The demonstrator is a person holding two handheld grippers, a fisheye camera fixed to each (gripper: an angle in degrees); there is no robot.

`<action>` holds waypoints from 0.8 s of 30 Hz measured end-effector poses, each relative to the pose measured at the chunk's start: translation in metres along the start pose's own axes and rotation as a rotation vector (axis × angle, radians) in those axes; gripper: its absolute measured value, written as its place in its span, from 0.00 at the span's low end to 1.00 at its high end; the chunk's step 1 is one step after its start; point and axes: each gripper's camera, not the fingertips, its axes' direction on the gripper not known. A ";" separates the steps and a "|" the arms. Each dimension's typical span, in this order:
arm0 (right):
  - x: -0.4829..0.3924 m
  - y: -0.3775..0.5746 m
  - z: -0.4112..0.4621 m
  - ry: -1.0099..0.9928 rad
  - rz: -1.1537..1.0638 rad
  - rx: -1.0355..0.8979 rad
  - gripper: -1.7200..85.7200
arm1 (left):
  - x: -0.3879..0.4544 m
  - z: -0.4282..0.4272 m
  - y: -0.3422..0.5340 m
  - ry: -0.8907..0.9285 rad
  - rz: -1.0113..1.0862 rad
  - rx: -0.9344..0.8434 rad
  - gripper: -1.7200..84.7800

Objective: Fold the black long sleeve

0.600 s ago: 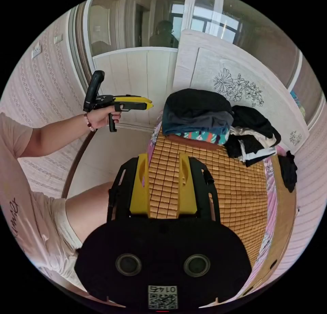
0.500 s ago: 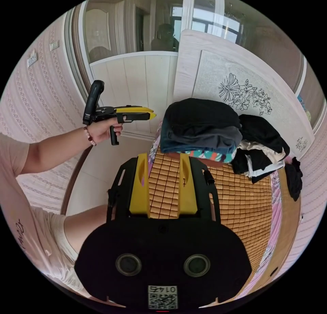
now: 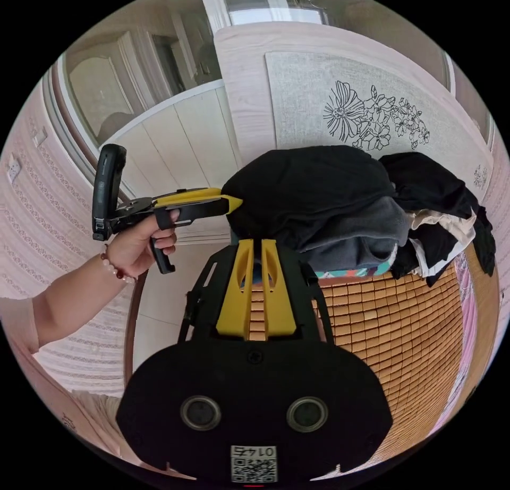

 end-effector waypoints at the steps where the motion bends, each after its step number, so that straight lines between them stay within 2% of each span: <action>1: 0.000 0.003 -0.010 -0.012 0.000 0.022 0.04 | 0.003 -0.004 -0.003 -0.011 0.018 -0.009 0.15; 6: -0.015 0.016 -0.042 0.023 -0.065 0.068 0.03 | 0.008 -0.029 -0.010 0.051 0.010 0.069 0.15; 13: -0.025 0.043 -0.080 0.042 -0.129 0.087 0.03 | 0.030 -0.057 -0.016 0.111 0.103 0.094 0.08; 17: -0.008 0.058 -0.151 0.019 -0.063 0.232 0.03 | 0.057 -0.081 -0.039 0.155 0.176 0.126 0.08; 24: -0.006 0.115 -0.312 0.052 -0.096 0.533 0.03 | 0.176 -0.163 -0.088 0.283 0.448 0.286 0.07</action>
